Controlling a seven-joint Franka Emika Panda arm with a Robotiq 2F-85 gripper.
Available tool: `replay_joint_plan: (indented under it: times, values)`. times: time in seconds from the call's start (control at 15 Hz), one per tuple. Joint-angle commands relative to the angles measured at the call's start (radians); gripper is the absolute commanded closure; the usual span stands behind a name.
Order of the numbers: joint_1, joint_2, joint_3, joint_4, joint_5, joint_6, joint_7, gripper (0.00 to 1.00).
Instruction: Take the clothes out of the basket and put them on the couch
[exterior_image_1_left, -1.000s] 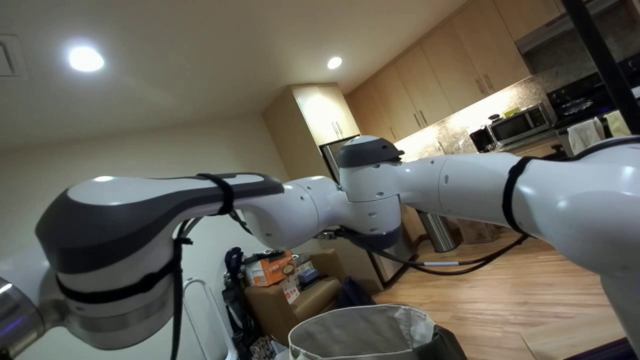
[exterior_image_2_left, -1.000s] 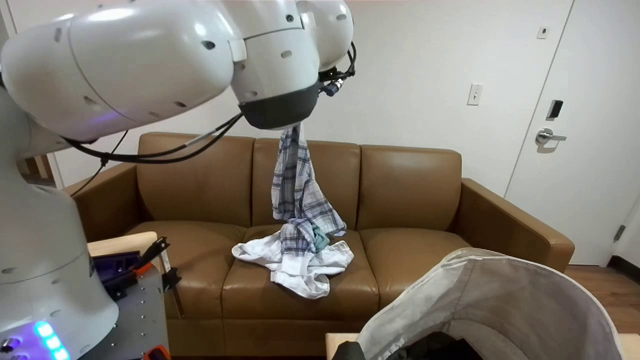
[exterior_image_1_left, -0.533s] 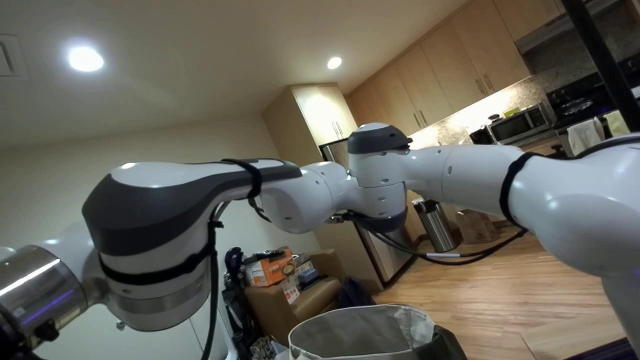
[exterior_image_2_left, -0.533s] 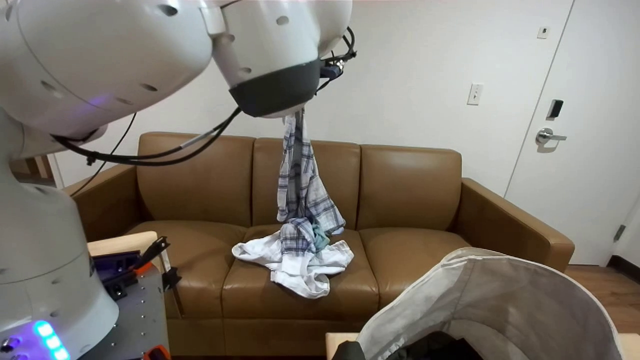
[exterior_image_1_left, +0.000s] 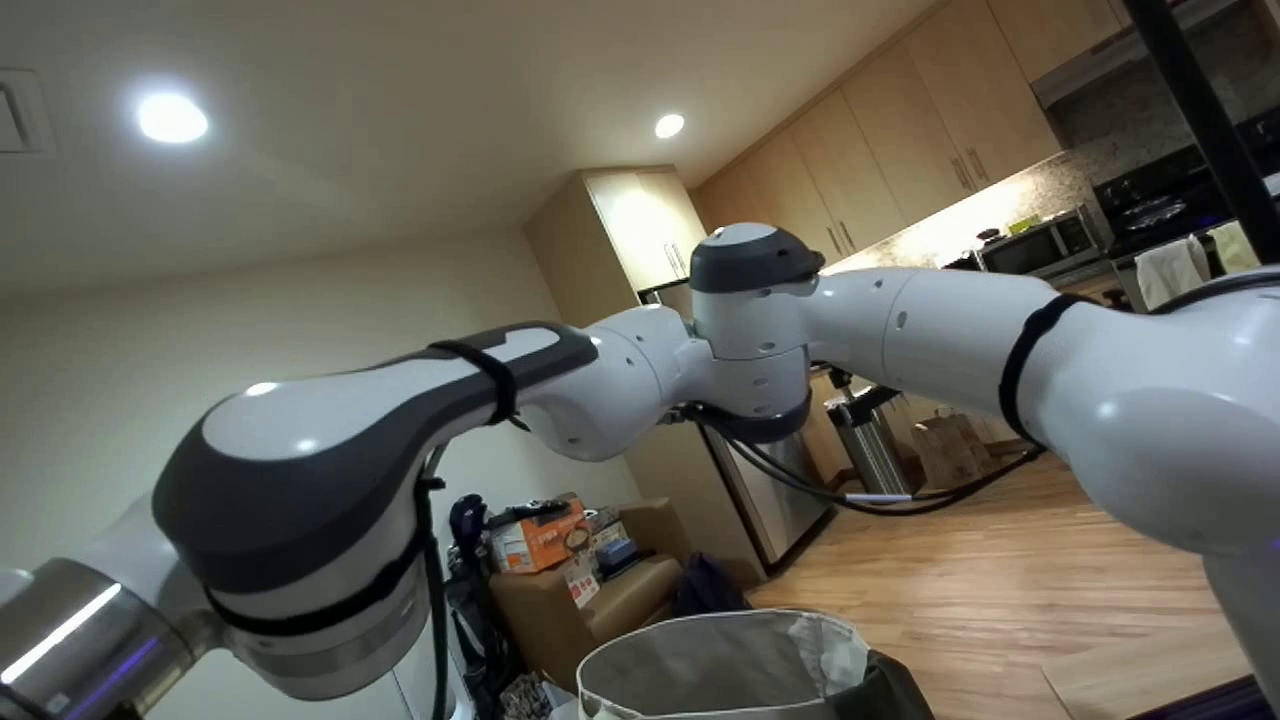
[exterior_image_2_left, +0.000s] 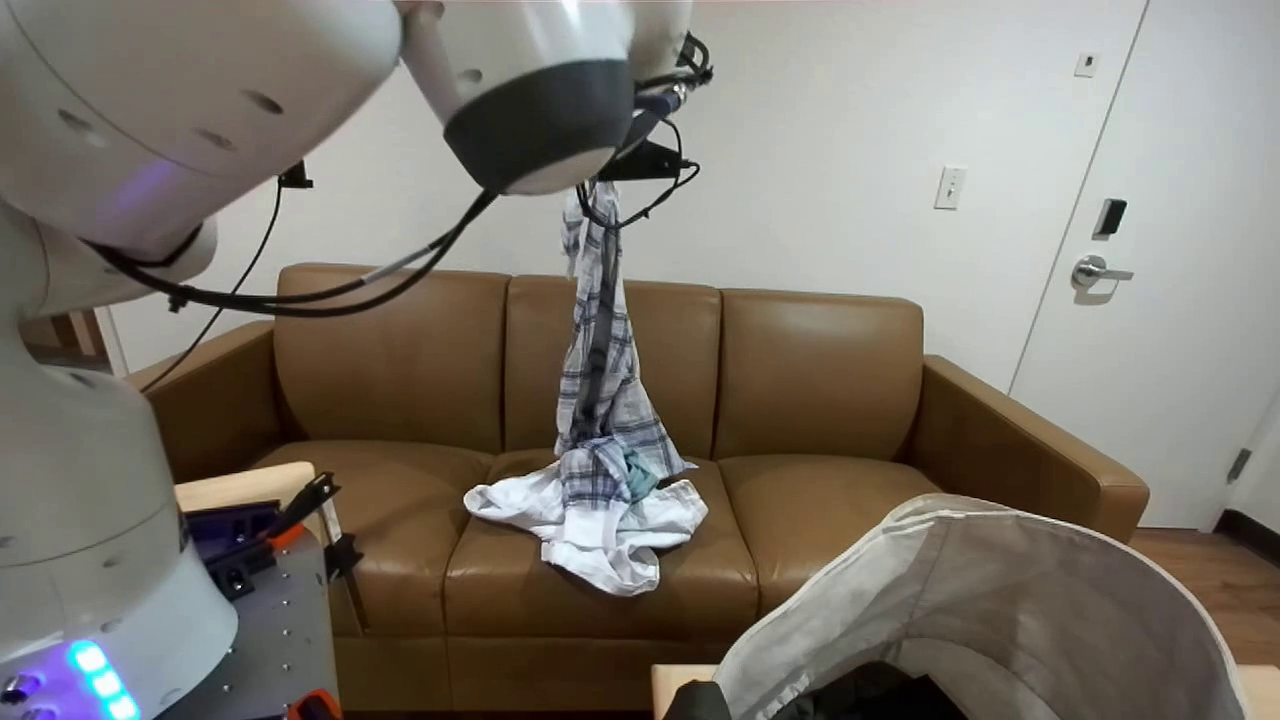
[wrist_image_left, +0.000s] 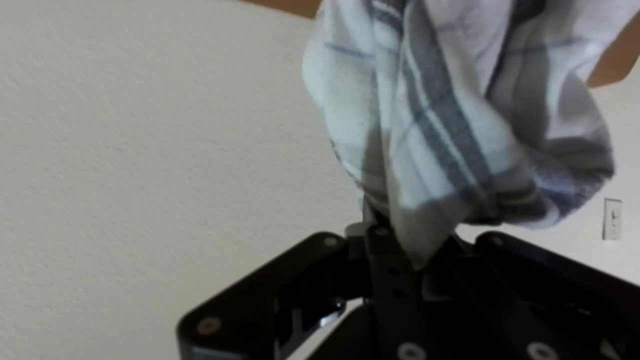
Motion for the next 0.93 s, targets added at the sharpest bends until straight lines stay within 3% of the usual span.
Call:
replay_joint_plan:
  times: [0.0, 0.27, 0.4, 0.47, 0.8, 0.87]
  values:
    - [-0.009, -0.17, -0.139, -0.084, 0.028, 0.084, 0.096, 0.95]
    - [0.052, -0.317, -0.327, -0.261, 0.043, 0.213, 0.227, 0.95]
    - [0.07, -0.351, -0.368, -0.353, 0.055, 0.206, 0.289, 0.95]
    - [0.067, -0.247, -0.345, -0.263, 0.021, 0.178, 0.206, 0.95]
    - [0.078, -0.256, -0.361, -0.264, 0.021, 0.183, 0.215, 0.95]
    - [0.141, -0.352, -0.44, -0.257, 0.039, 0.247, 0.295, 0.95]
